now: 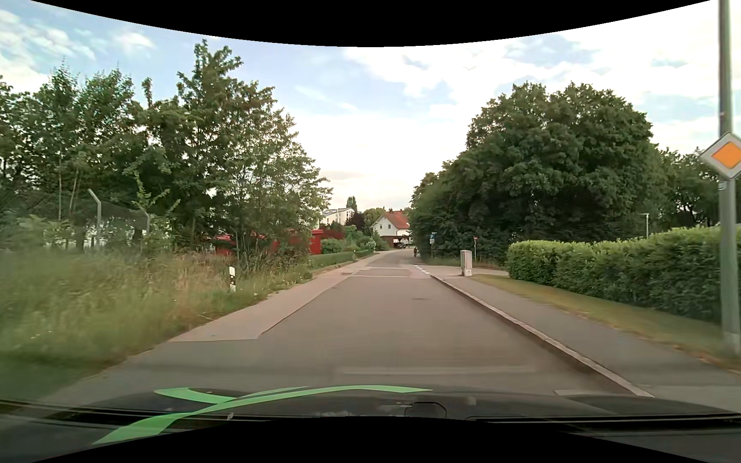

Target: Follow the waypoints while adhering to traffic rules and regulations

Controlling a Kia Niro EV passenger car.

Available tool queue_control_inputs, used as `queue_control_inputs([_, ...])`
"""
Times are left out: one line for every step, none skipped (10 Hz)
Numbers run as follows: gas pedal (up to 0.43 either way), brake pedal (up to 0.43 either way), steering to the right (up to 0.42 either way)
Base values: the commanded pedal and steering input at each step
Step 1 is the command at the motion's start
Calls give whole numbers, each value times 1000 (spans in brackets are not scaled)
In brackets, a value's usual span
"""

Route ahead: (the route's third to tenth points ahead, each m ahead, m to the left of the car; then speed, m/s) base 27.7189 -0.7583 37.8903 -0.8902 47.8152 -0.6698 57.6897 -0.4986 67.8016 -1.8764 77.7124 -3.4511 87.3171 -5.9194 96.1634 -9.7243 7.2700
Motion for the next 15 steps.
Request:
queue_control_inputs([47, 0, -5])
queue_control_inputs([47, 0, -5])
queue_control_inputs([47, 0, -4])
queue_control_inputs([47, 0, -3])
queue_control_inputs([47, 0, -3])
queue_control_inputs([47, 0, -3])
queue_control_inputs([47, 0, -3])
queue_control_inputs([47, 0, -3])
queue_control_inputs([59, 0, -3])
queue_control_inputs([79, 0, -3])
queue_control_inputs([87, 0, -3])
queue_control_inputs([98, 0, -3])
queue_control_inputs([98, 0, -3])
queue_control_inputs([98, 0, -3])
queue_control_inputs([98, 0, -3])
